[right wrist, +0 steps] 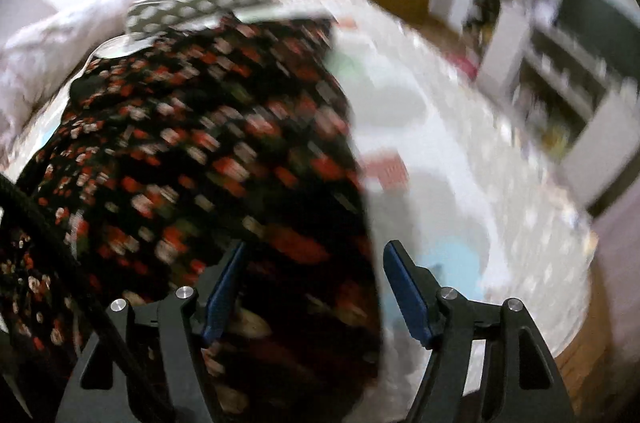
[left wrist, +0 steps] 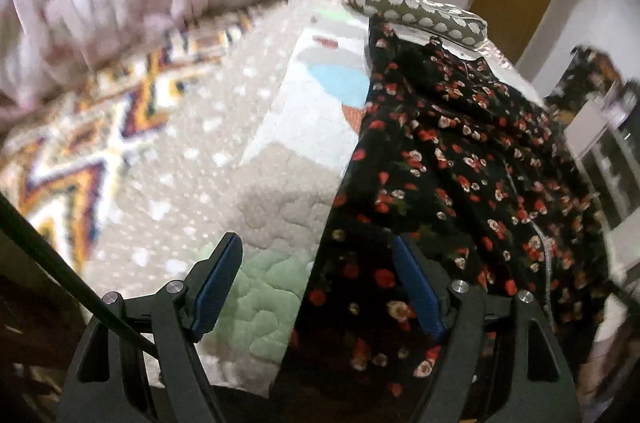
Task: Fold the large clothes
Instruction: 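Grasp the dress side with both tools and fold it lengthwise toward the zipper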
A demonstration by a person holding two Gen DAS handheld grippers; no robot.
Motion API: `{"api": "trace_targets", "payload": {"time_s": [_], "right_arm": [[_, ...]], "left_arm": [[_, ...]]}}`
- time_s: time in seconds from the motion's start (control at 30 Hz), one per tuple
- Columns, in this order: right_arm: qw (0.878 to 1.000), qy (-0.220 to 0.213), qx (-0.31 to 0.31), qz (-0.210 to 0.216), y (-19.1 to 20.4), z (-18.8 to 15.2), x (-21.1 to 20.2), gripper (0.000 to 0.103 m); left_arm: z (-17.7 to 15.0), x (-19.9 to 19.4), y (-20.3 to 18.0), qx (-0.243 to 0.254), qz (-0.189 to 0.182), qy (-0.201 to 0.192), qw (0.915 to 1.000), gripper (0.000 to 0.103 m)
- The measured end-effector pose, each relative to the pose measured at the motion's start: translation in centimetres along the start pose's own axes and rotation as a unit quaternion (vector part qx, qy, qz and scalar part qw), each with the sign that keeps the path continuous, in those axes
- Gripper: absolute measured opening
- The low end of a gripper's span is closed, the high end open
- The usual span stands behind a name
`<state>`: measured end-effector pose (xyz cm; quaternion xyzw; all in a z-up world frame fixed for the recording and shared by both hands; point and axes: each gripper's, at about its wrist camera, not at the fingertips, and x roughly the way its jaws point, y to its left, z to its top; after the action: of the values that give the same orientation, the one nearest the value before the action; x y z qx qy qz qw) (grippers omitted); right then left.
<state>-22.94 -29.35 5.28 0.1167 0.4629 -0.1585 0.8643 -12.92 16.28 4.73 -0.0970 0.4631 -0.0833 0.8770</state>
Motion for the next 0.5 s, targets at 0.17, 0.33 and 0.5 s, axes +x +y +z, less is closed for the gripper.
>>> {"api": "trace_targets", "payload": {"time_s": [0.17, 0.33, 0.5], "right_arm": [[0.993, 0.005, 0.070, 0.090, -3.6, -1.2, 1.0, 0.067], [0.988, -0.038, 0.107, 0.104, -4.7, -1.0, -0.2, 0.066], [0.985, -0.023, 0.131, 0.113, -6.3, -0.7, 0.6, 0.067]], "left_arm": [[0.3, 2.6, 0.7, -0.015, -0.078, 0.031, 0.9963, 0.076], [0.6, 3.3, -1.4, 0.019, -0.120, 0.052, 0.9912, 0.060], [-0.2, 3.5, -2.0, 0.029, -0.112, 0.058, 0.9916, 0.044]]}}
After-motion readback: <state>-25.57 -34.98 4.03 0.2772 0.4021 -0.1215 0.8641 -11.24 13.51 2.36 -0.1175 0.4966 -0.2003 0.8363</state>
